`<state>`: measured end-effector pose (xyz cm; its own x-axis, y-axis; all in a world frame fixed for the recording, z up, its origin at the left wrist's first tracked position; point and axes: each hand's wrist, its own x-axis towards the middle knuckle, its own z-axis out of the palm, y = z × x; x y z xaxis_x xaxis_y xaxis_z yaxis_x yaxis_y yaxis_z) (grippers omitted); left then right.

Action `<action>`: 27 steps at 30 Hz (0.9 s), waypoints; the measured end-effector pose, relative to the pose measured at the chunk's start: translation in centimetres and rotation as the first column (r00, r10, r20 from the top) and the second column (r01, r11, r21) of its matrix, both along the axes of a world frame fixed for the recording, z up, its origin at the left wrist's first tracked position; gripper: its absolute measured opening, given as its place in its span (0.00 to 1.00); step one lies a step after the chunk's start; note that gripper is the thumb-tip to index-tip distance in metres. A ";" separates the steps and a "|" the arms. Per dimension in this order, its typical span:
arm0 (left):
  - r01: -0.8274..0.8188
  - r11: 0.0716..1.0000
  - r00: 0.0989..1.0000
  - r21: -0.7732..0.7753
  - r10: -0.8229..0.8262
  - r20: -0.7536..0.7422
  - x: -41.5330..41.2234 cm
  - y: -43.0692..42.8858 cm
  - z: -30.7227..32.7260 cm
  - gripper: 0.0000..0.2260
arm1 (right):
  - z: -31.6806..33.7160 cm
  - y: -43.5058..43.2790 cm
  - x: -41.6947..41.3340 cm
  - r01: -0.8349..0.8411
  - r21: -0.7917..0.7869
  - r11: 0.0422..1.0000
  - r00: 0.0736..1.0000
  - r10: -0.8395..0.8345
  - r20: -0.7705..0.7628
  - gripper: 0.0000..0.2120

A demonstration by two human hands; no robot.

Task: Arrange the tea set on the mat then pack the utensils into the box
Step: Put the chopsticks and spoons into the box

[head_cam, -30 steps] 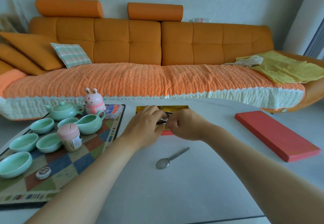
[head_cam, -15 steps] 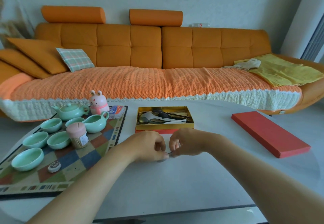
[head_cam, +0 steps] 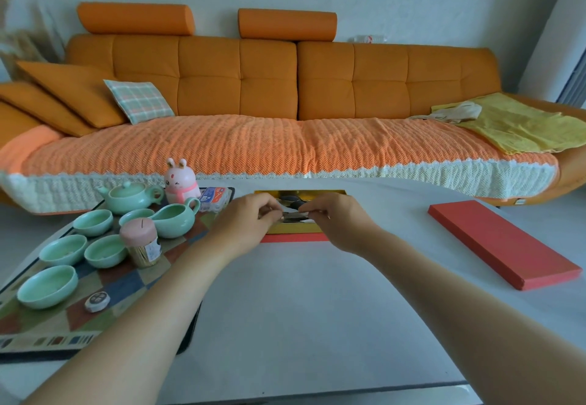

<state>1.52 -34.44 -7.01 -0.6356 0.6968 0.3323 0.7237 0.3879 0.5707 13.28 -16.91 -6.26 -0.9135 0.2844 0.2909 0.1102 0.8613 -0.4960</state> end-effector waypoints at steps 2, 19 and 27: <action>-0.042 0.999 0.992 0.020 0.044 -0.117 -0.8 0.3 -0.5 0.06 | -0.2 -0.1 -1.2 0.062 -0.021 0.998 0.998 -0.063 -0.032 0.14; 0.015 0.972 0.945 -0.235 -0.091 -0.314 -2.1 0.1 -2.7 0.15 | -1.9 0.1 -3.6 -0.038 0.256 0.966 0.998 0.025 0.052 0.17; 0.003 0.975 0.938 -0.223 -0.080 -0.338 -0.6 0.4 -2.0 0.18 | -1.8 0.7 -1.6 -0.047 0.154 0.987 0.999 0.049 -0.015 0.19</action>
<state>0.95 -34.00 -9.00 -0.4782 0.7996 0.3632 0.8782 0.4388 0.1901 11.71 -16.24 -8.05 -0.9190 0.1910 0.3449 0.0587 0.9314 -0.3593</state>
